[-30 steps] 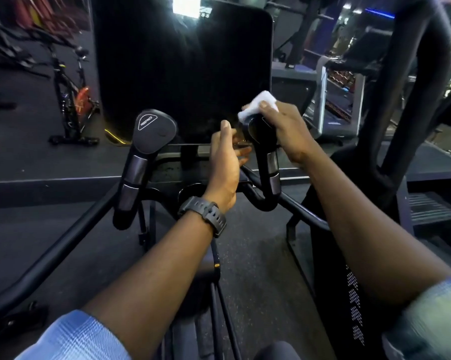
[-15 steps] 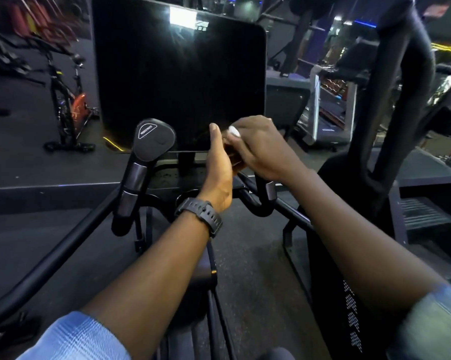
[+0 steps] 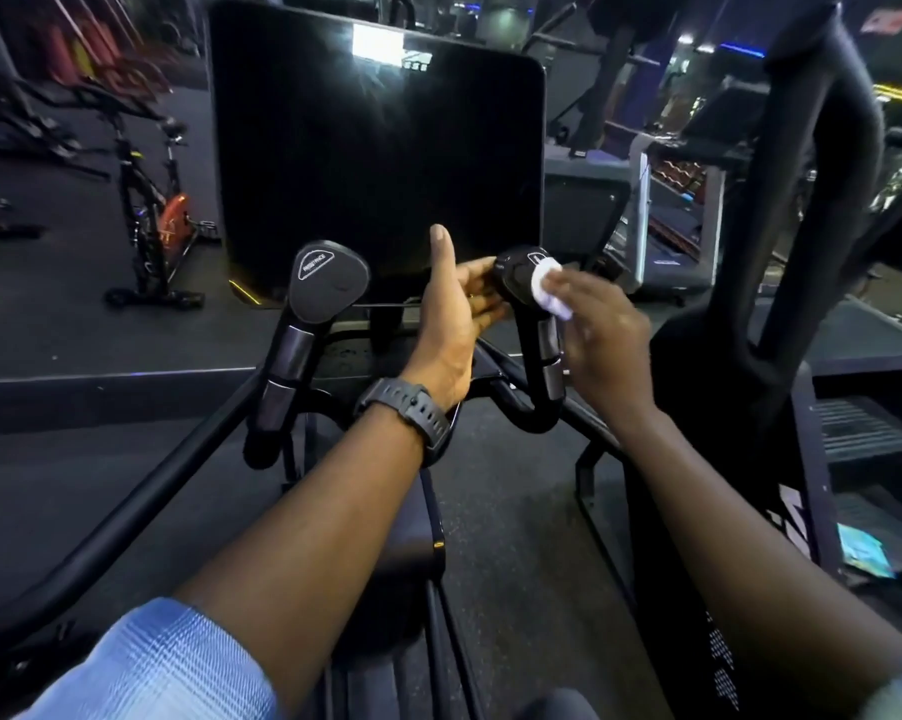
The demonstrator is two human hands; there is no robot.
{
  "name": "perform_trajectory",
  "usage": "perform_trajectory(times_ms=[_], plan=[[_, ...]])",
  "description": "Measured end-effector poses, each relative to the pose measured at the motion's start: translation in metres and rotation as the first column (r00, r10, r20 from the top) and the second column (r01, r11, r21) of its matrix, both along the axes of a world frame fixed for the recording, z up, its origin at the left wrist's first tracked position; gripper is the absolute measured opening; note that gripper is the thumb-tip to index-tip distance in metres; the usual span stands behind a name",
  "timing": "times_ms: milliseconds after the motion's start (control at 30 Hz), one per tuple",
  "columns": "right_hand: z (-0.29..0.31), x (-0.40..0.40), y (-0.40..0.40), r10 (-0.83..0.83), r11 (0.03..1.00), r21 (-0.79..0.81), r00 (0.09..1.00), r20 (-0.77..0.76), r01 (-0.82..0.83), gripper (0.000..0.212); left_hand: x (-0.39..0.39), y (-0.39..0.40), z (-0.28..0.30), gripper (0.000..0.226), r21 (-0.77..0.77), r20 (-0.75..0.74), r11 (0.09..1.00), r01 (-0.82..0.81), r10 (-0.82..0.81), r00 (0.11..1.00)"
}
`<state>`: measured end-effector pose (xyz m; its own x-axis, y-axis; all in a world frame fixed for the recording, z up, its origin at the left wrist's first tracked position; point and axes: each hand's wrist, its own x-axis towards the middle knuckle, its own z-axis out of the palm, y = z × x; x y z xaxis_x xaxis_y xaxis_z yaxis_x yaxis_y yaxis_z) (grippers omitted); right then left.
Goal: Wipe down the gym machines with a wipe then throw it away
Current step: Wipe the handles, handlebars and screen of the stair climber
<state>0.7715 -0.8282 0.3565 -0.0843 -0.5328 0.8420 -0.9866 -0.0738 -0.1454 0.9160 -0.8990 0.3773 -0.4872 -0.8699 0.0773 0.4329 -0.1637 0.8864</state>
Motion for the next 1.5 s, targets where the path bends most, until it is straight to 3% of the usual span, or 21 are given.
perform_trajectory(times_ms=[67,200,267,333,433,533,600,733,900,1067,1233,1367,1433,1500], plan=[[0.012,0.009,-0.013,-0.036,0.999,-0.033,0.994,0.100,0.040,0.027,-0.001,0.001,0.001,0.080,-0.035,0.022,0.999,-0.002,0.003,1.000],[0.009,0.037,-0.018,0.050,0.999,0.014,0.998,0.026,-0.051,0.024,0.005,0.002,0.012,0.081,-0.132,0.102,0.991,-0.027,0.040,0.994],[0.006,0.039,-0.014,0.067,0.998,-0.017,0.993,0.099,-0.066,0.016,0.018,-0.004,0.022,0.076,-0.205,0.138,0.975,-0.087,0.117,0.984],[0.011,0.050,-0.021,0.076,0.996,-0.066,0.969,0.233,-0.063,0.010,0.035,-0.012,0.035,0.064,-0.359,0.188,0.921,-0.150,0.228,0.955],[0.019,0.098,-0.042,0.215,0.975,-0.128,0.907,0.361,-0.180,0.017,0.067,-0.028,0.050,0.049,-0.585,0.236,0.779,-0.225,0.429,0.872],[0.022,0.151,-0.062,0.343,0.939,-0.182,0.844,0.413,-0.292,0.015,0.108,-0.044,0.052,0.041,-0.657,0.268,0.704,-0.270,0.553,0.789],[0.018,0.175,-0.068,0.374,0.928,-0.165,0.845,0.382,-0.335,0.007,0.132,-0.047,0.044,0.035,-0.619,0.293,0.725,-0.303,0.570,0.767],[-0.009,0.178,-0.057,0.342,0.939,-0.005,0.930,0.137,-0.344,0.007,0.155,-0.039,0.019,0.033,-0.451,0.280,0.836,-0.312,0.465,0.840],[0.022,0.172,-0.070,0.284,0.959,-0.089,0.928,0.241,-0.270,0.017,0.158,-0.028,0.007,0.038,-0.425,0.243,0.834,-0.353,0.481,0.842],[-0.002,0.167,-0.052,0.339,0.937,0.084,0.941,0.019,-0.339,0.021,0.163,-0.018,-0.001,0.047,-0.372,0.237,0.855,-0.363,0.465,0.853],[0.030,0.160,-0.070,0.210,0.977,-0.003,0.961,0.177,-0.213,0.025,0.161,-0.014,-0.004,0.056,-0.388,0.251,0.839,-0.383,0.496,0.832],[0.005,0.174,-0.053,0.353,0.930,0.146,0.931,-0.096,-0.338,0.028,0.162,-0.012,-0.007,0.064,-0.402,0.310,0.845,-0.354,0.489,0.816],[0.000,0.161,-0.043,0.359,0.927,0.139,0.932,-0.058,-0.348,0.024,0.164,-0.009,-0.006,0.065,-0.378,0.282,0.858,-0.348,0.464,0.840],[0.015,0.158,-0.054,0.264,0.960,0.086,0.963,0.054,-0.268,0.022,0.164,-0.008,-0.004,0.062,-0.384,0.285,0.860,-0.338,0.458,0.842]])
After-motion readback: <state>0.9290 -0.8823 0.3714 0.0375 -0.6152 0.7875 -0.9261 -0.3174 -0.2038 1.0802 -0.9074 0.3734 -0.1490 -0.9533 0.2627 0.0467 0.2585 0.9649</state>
